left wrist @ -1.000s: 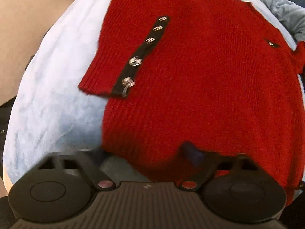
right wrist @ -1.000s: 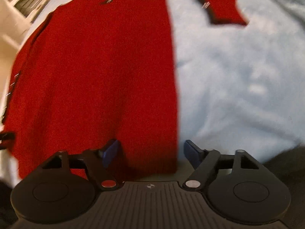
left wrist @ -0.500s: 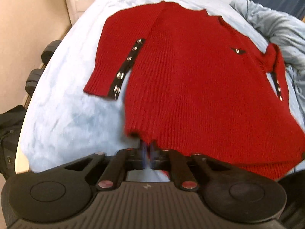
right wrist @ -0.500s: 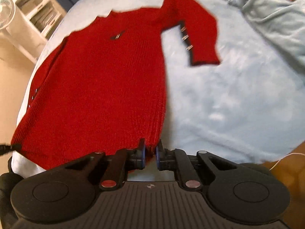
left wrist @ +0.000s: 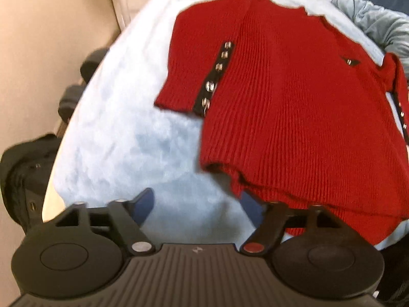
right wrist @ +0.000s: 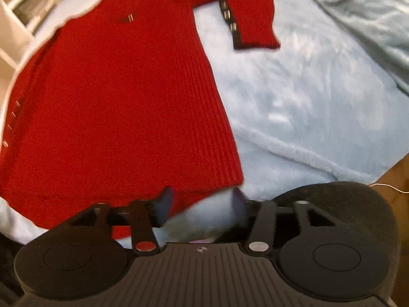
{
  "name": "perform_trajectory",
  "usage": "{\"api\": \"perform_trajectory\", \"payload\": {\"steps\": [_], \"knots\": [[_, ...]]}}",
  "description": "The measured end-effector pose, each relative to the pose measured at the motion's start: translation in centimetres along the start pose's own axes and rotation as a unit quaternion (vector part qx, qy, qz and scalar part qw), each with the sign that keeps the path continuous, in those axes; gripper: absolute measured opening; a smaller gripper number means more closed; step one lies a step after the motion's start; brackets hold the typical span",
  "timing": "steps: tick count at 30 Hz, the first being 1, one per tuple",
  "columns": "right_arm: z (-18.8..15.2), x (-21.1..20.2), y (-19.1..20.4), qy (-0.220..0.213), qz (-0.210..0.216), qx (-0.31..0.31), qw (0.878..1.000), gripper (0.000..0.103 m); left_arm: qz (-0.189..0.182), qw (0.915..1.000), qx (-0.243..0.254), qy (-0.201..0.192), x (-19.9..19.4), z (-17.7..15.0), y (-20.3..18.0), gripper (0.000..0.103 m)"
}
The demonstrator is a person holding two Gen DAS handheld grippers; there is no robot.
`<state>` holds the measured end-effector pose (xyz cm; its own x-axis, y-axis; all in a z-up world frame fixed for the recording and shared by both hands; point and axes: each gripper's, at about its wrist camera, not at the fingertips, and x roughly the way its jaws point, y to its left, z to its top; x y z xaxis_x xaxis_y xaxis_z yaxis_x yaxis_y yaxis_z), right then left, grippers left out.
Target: Fold small clothes
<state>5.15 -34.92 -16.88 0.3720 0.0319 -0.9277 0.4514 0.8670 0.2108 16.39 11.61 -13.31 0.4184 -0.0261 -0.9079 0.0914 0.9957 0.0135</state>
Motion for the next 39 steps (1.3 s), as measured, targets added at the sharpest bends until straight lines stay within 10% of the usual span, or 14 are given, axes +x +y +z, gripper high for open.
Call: {"api": "perform_trajectory", "payload": {"steps": [7, 20, 25, 29, 34, 39], "knots": [[1.2, -4.4, 2.2, -0.11, 0.011, -0.011, 0.994, 0.07, 0.024, 0.9988, -0.03, -0.03, 0.5, 3.0, -0.9, 0.092], [1.0, -1.3, 6.1, -0.054, 0.01, -0.033, 0.998, 0.07, 0.082, 0.9964, 0.016, -0.01, 8.3, 11.2, 2.2, 0.092], [1.3, 0.0, 7.9, -0.037, 0.0, -0.044, 0.998, 0.07, 0.007, 0.995, 0.096, 0.024, 11.0, 13.1, 0.8, 0.09], [1.5, 1.3, 9.2, -0.022, -0.005, -0.064, 0.998, 0.07, -0.023, 0.9915, 0.111, 0.064, 12.6, 14.9, 0.3, 0.02], [1.8, 1.8, 10.2, -0.022, -0.006, -0.083, 0.996, 0.07, -0.145, 0.9877, 0.004, 0.058, 7.7, 20.6, 4.9, 0.02], [2.8, 2.7, 9.5, -0.024, 0.006, -0.057, 0.998, 0.07, -0.272, 0.9514, -0.132, -0.059, -1.6, 30.7, 8.7, 0.02]]}}
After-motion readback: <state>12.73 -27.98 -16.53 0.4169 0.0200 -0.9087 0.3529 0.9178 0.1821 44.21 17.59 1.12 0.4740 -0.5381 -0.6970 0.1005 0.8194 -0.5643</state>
